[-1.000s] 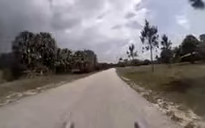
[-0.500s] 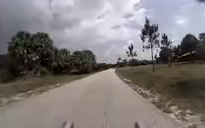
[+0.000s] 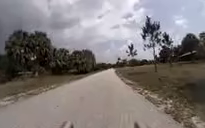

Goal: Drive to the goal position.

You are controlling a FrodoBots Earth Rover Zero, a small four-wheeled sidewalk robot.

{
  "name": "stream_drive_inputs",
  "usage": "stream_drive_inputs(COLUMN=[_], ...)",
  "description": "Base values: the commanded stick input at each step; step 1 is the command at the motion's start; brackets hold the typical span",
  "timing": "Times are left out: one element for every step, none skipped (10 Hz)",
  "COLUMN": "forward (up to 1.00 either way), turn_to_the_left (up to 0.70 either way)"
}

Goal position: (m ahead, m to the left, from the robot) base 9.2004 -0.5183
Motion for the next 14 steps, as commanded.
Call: stream_drive_inputs(forward=[0.85,0.85,0.85,0.85,0.85,0.85,0.85,0.85,0.85,0.85,0.85,0.85,0.85,0.85], turn_to_the_left=[0.00,0.00,0.00,0.00,0.00,0.00,0.00,0.00,0.00,0.00,0.00,0.00,0.00,0.00])
